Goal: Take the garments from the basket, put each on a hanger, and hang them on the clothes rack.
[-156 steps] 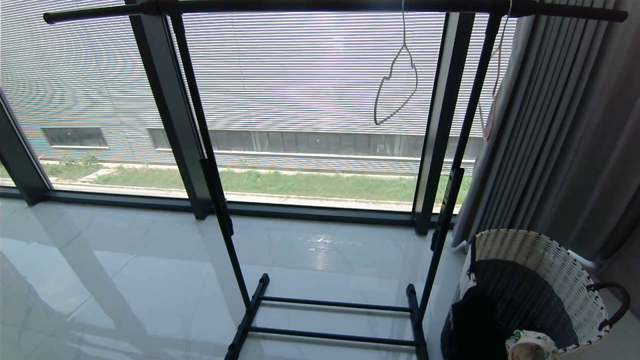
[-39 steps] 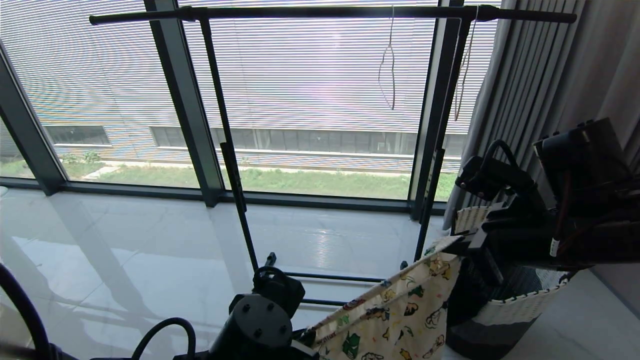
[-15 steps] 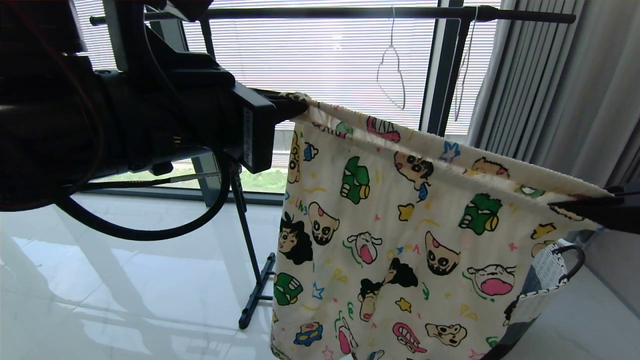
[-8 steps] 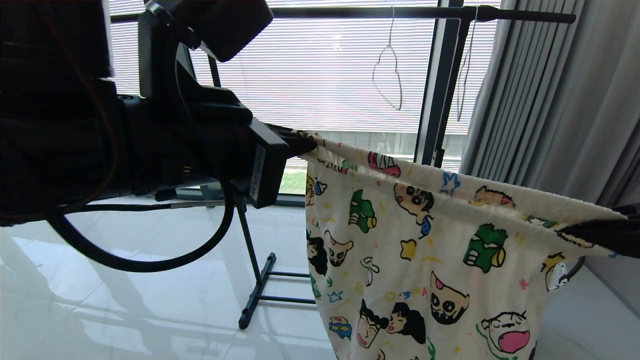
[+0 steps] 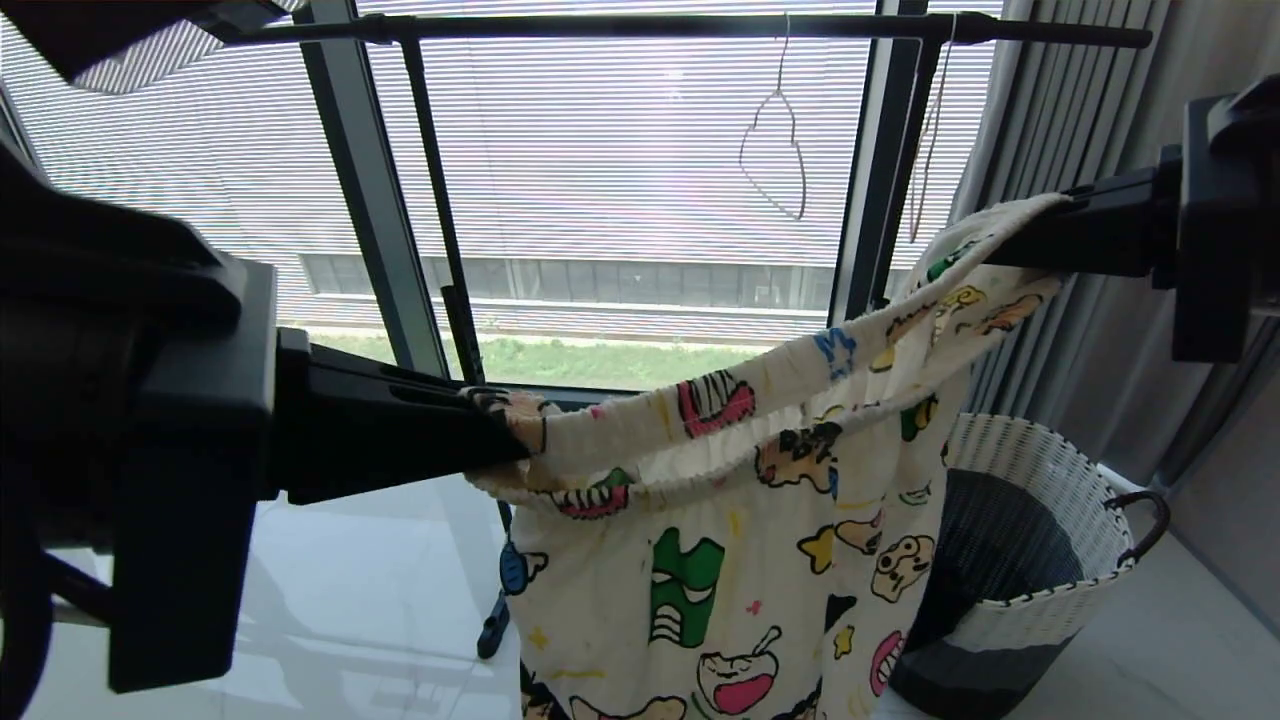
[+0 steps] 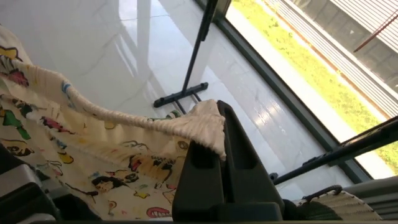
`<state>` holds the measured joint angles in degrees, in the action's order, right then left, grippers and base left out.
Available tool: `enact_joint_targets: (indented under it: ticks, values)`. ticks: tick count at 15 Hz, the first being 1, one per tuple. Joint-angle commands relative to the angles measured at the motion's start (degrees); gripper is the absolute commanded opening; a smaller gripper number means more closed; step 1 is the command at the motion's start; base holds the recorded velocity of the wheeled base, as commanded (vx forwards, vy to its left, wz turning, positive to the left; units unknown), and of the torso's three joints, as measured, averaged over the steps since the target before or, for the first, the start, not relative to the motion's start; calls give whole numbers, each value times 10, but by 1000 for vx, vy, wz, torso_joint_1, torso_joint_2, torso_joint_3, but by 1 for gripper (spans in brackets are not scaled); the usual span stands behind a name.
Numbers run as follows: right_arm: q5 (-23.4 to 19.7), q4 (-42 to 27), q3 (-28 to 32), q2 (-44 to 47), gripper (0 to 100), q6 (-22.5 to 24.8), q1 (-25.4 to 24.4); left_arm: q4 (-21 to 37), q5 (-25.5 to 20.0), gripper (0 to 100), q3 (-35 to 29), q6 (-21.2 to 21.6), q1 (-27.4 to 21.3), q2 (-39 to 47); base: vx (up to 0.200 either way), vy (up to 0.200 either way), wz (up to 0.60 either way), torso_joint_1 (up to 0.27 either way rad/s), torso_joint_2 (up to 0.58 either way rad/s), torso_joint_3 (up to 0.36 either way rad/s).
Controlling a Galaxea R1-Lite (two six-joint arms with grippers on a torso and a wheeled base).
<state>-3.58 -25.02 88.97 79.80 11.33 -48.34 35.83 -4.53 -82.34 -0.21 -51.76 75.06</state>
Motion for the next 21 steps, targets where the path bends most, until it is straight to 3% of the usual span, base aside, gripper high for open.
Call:
enact_joint_targets:
  ticks: [1,3,6,10,13,14,16,19,21]
  values:
    - [0,-2,17,34,0,0,0,6,38,0,27,-1,-5,-17,0,0,0,0,0,0]
    - [0,-5,16,30,0,0,0,6,81,0,37,-1,-8,-17,0,0,0,0,0,0]
    - [1,-11,12,22,0,-1,1,1,85,0,36,1,-8,-10,0,0,0,0,0,0]
    - [-2,-96,-14,-54,0,-37,6,-185,85,0,33,14,10,22,0,0,0,0,0,0]
    - [0,-100,-35,-71,0,-39,6,-185,84,0,44,20,10,23,0,0,0,0,0,0]
    - [0,-102,-35,-71,100,-39,6,-185,84,0,44,20,10,23,0,0,0,0,0,0]
    - [-3,-105,-45,-75,100,-39,4,-185,89,0,44,20,11,31,0,0,0,0,0,0]
    - [-5,-105,-78,-106,100,-39,3,-185,160,0,43,21,11,54,0,0,0,0,0,0]
    - [2,-105,-102,-128,100,-39,10,-185,181,0,48,21,21,56,0,0,0,0,0,0]
